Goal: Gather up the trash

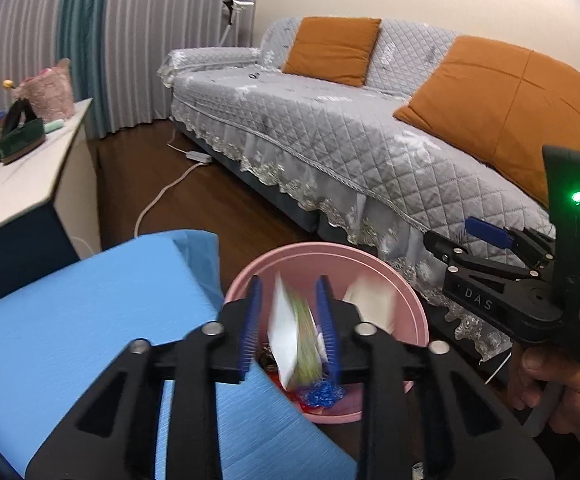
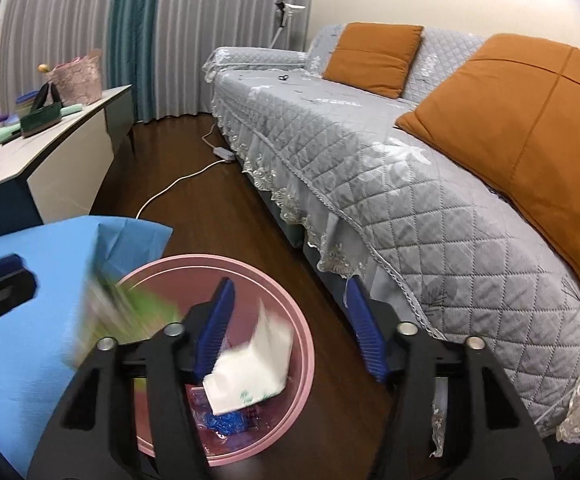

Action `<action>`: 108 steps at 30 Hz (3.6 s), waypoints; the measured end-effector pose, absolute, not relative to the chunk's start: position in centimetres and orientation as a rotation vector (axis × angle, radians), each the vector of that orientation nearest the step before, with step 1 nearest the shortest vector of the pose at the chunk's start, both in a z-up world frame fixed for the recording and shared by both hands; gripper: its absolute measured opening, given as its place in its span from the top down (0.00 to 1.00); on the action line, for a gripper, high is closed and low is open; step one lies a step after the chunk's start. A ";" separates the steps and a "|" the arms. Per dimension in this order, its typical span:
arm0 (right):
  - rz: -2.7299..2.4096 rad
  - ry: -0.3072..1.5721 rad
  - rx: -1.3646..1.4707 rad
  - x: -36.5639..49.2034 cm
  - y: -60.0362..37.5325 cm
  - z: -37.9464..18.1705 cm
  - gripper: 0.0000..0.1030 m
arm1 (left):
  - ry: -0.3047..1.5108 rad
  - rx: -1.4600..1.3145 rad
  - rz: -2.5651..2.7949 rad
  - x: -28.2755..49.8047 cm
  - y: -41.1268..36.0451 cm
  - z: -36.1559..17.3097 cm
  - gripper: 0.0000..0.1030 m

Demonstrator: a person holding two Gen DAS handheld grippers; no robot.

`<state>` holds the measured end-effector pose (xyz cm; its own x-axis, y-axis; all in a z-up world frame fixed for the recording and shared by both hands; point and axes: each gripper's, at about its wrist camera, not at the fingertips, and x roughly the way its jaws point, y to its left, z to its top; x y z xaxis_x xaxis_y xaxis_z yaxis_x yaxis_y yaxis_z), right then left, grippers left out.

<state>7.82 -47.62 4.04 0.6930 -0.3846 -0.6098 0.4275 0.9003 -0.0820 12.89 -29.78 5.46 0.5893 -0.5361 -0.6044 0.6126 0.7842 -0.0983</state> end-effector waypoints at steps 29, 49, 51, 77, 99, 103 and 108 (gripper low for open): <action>-0.192 0.547 0.157 -7.0 -32.1 11.7 0.05 | 0.495 0.015 -0.259 -3.3 -8.3 11.1 0.08; -0.136 0.586 -0.003 -7.4 -25.2 8.5 0.05 | 0.571 -0.071 -0.109 -5.1 -3.8 6.9 0.08; -0.142 0.586 -0.007 -7.3 -25.1 8.5 0.05 | 0.587 -0.075 -0.105 -4.9 -3.6 6.5 0.08; -0.140 0.609 0.021 -6.7 -25.0 7.9 0.05 | 0.593 -0.043 -0.056 -4.7 -3.4 6.2 0.08; -0.125 0.604 0.021 -6.8 -24.4 7.9 0.05 | 0.592 -0.043 -0.061 -4.7 -3.4 6.1 0.08; -0.129 0.606 0.037 -6.7 -24.7 8.0 0.05 | 0.590 -0.039 -0.063 -4.7 -3.6 6.2 0.07; -0.122 0.599 0.031 -6.8 -24.6 8.1 0.05 | 0.589 -0.038 -0.064 -4.7 -3.5 6.2 0.08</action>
